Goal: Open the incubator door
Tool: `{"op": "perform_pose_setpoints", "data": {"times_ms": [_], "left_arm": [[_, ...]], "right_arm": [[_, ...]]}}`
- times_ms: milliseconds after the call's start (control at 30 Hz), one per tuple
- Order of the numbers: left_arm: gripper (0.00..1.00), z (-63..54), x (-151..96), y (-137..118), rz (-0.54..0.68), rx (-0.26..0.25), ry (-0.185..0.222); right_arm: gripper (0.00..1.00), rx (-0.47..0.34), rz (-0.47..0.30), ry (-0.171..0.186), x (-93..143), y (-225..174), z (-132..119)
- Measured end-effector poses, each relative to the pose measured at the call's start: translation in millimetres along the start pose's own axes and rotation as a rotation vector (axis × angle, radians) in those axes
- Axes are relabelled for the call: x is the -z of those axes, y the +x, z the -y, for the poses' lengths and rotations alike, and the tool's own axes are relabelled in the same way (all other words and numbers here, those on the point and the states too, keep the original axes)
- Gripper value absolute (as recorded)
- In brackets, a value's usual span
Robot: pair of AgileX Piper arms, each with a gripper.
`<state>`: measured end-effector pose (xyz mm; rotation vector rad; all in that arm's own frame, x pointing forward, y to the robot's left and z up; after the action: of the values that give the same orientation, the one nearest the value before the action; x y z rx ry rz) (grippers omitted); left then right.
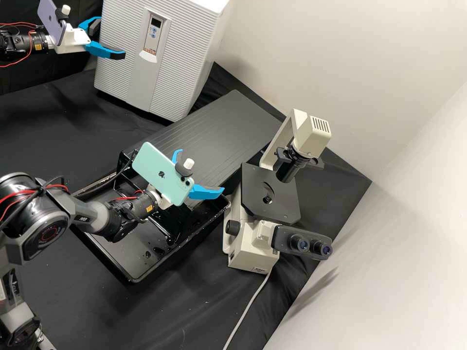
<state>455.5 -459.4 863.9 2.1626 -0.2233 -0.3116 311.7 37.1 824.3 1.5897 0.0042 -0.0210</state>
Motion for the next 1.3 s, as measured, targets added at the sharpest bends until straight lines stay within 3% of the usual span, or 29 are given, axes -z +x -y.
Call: {"op": "perform_pose_setpoints", "data": {"times_ms": [433,667,833,1100,1300], "left_arm": [[1.00,9.5,13.0,-0.5,-0.028,0.019,-0.007],[1.00,7.2,13.1,0.6,-0.027,0.014,-0.005],[1.00,5.5,12.8,1.6,-0.022,0.011,-0.019],[1.00,-9.9,10.4,9.4,0.019,-0.015,-0.065],[1.00,-9.2,10.5,11.4,0.029,-0.010,-0.074]], "right_arm": [[1.00,0.000,0.000,0.000,0.0,0.0,0.0],[1.00,0.000,0.000,0.000,0.0,0.0,0.0],[1.00,0.000,0.000,0.000,0.0,0.0,0.0],[1.00,0.000,0.000,0.000,0.0,0.0,0.0],[1.00,0.000,0.000,0.000,0.0,0.0,0.0]]}}
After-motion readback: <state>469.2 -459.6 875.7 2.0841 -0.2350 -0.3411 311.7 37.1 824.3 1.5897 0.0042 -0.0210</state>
